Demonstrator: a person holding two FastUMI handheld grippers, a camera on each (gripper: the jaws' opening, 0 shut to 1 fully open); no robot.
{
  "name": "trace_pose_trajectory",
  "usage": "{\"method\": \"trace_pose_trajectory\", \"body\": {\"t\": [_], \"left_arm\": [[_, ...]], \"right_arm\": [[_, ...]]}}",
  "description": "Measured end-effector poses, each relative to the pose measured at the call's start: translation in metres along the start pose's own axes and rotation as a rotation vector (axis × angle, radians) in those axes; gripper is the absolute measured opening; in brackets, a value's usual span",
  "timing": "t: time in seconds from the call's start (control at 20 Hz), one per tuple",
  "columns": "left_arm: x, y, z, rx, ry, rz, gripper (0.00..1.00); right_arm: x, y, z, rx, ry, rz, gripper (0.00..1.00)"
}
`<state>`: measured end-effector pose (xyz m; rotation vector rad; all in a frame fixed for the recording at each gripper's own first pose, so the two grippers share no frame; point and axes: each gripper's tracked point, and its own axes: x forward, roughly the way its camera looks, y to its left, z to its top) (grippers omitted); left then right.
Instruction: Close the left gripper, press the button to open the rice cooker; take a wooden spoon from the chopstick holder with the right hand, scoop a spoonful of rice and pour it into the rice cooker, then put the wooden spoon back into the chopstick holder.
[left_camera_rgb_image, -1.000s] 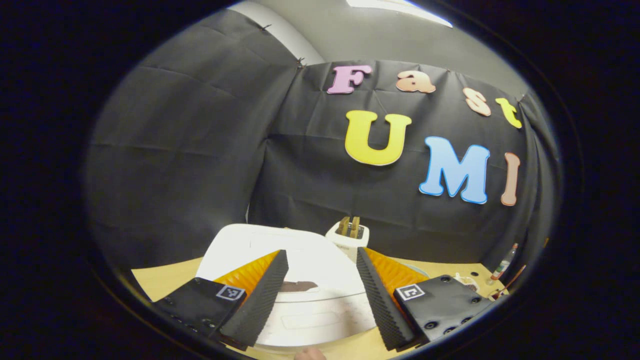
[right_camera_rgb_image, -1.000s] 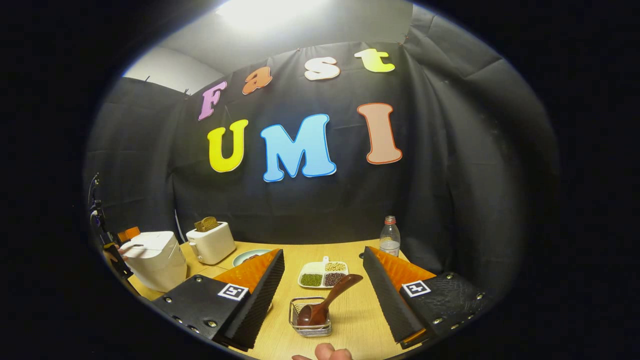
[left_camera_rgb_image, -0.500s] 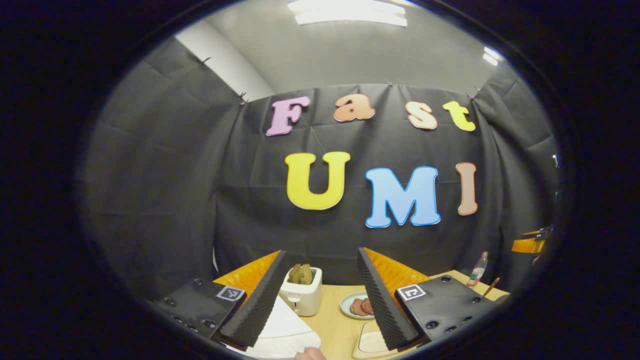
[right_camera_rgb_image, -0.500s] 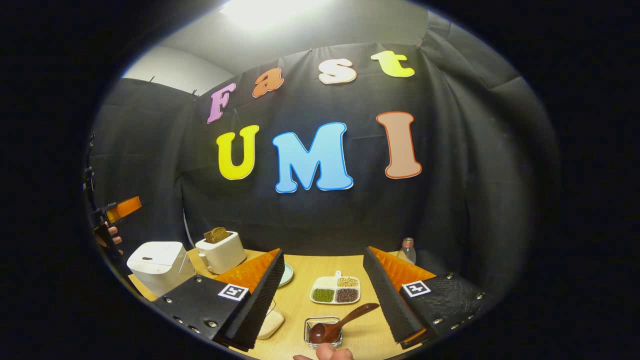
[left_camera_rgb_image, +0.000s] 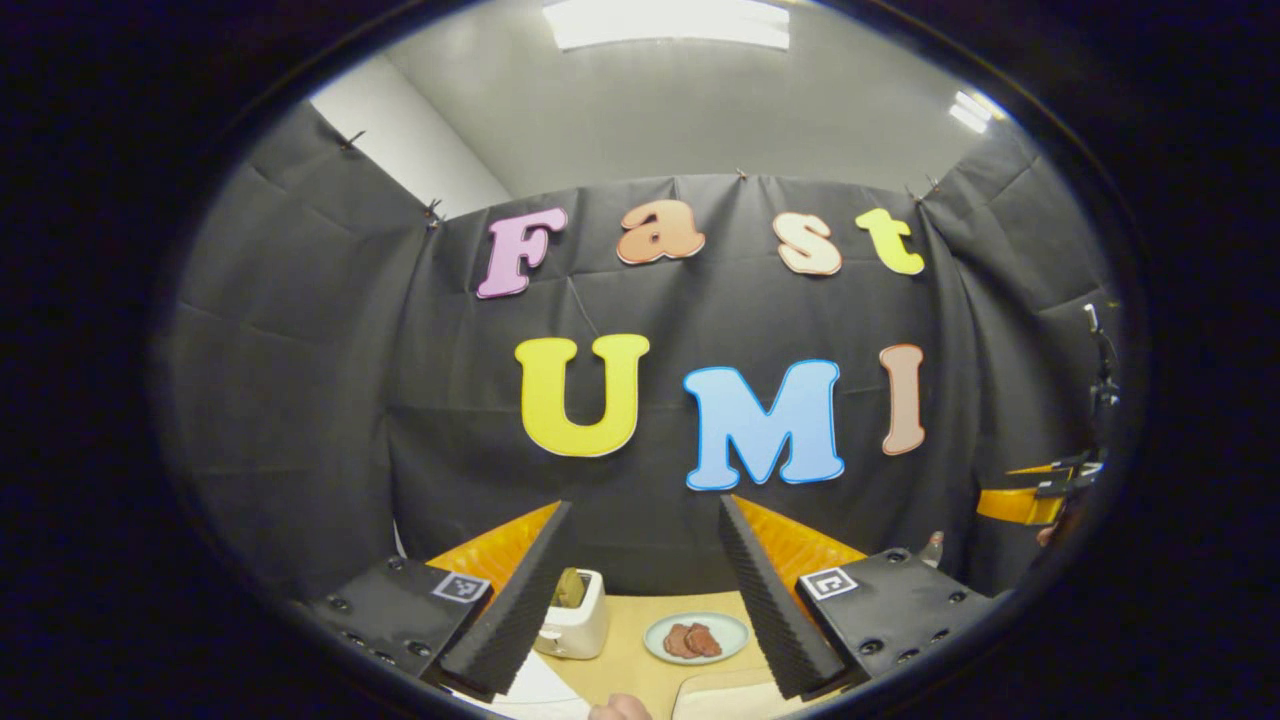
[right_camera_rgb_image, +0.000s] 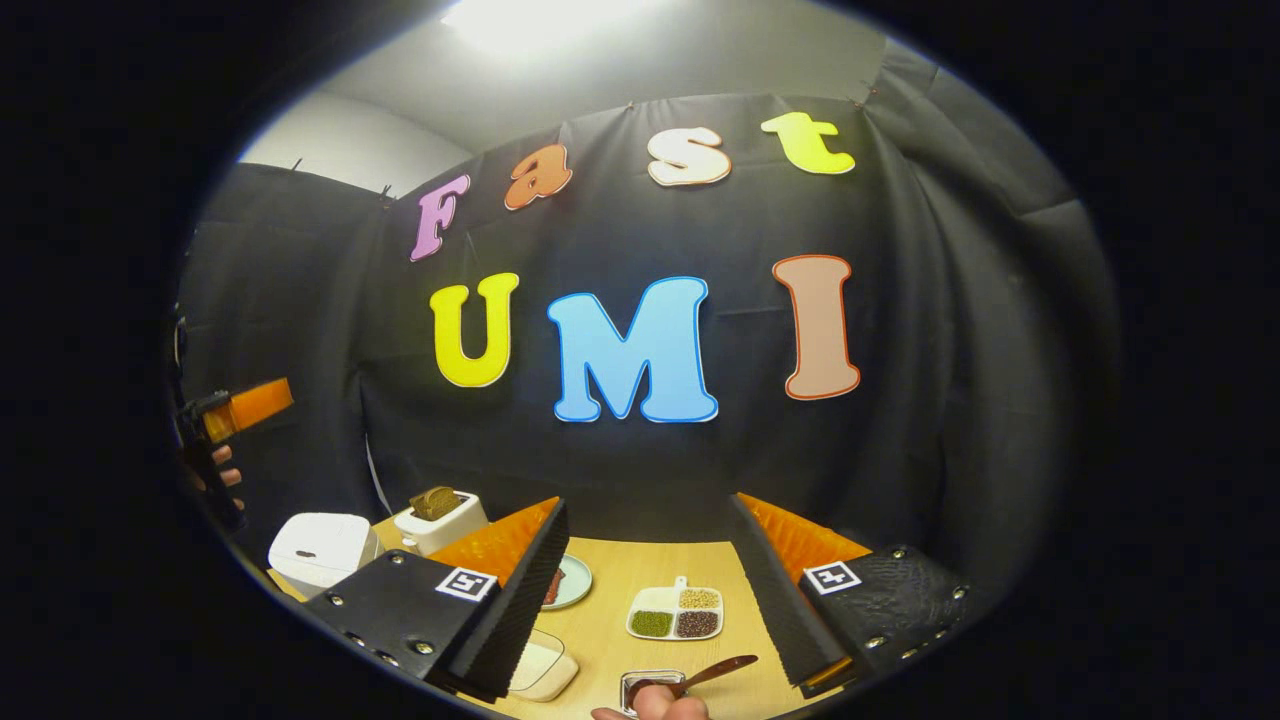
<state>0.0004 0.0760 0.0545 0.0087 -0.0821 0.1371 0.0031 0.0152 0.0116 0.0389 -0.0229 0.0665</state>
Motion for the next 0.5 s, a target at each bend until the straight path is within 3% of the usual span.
{"method": "trace_pose_trajectory", "body": {"t": [0.05, 0.1, 0.15, 0.25, 0.45, 0.5], "left_arm": [[0.0, -0.005, -0.009, 0.004, 0.004, -0.003, 0.94], [0.0, -0.013, -0.016, 0.002, 0.014, -0.022, 0.97], [0.0, -0.022, -0.022, 0.007, 0.018, -0.036, 0.93], [0.001, -0.031, -0.022, 0.03, 0.014, -0.056, 1.0], [-0.005, -0.041, -0.022, 0.013, 0.01, -0.091, 0.96], [-0.006, -0.04, -0.02, 0.02, 0.003, -0.088, 0.96]], "right_arm": [[-0.002, 0.001, 0.001, -0.004, -0.002, 0.001, 0.96], [-0.002, -0.003, 0.001, -0.015, -0.003, -0.008, 0.96], [-0.003, -0.005, 0.002, -0.023, -0.005, -0.015, 0.96], [-0.006, -0.006, 0.005, -0.021, -0.009, -0.021, 0.96], [-0.008, -0.005, 0.008, -0.019, -0.023, -0.014, 1.0], [-0.008, -0.004, 0.009, -0.017, -0.025, -0.009, 0.96]]}}
